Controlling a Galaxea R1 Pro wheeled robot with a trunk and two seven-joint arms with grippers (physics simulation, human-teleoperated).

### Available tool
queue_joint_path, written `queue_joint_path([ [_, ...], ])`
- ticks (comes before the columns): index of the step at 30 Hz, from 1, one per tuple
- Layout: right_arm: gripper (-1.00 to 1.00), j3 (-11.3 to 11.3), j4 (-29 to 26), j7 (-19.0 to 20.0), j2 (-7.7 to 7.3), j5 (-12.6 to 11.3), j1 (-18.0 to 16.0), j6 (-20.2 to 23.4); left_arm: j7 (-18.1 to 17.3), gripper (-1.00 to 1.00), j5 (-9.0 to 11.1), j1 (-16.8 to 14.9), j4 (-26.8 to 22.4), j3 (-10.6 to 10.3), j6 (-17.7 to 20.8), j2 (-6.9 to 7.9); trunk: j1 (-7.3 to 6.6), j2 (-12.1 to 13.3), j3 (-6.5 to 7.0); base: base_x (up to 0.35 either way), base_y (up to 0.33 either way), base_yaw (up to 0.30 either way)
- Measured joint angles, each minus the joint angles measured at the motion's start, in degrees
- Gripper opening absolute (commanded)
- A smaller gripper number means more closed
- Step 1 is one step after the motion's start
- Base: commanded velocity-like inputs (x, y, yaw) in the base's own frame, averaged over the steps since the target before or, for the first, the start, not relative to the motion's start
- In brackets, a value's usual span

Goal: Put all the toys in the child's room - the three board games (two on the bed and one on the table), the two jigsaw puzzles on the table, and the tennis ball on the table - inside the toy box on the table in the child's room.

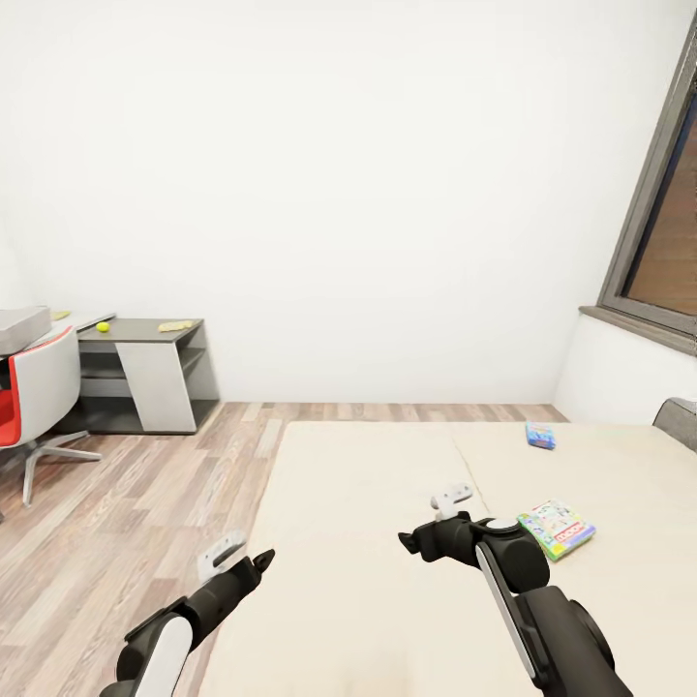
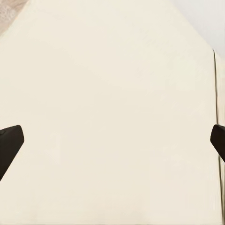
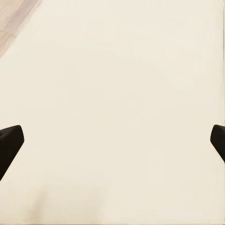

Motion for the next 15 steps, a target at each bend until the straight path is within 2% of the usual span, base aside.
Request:
queue_joint_path([
  [15,1.0,0.0,-0.02,0.0,0.0,0.0,0.0,0.0,0.0,1.0,0.0,0.0,0.0,0.0,0.02,0.0,0.0,0.0,0.0,0.0,-0.22,0.0],
])
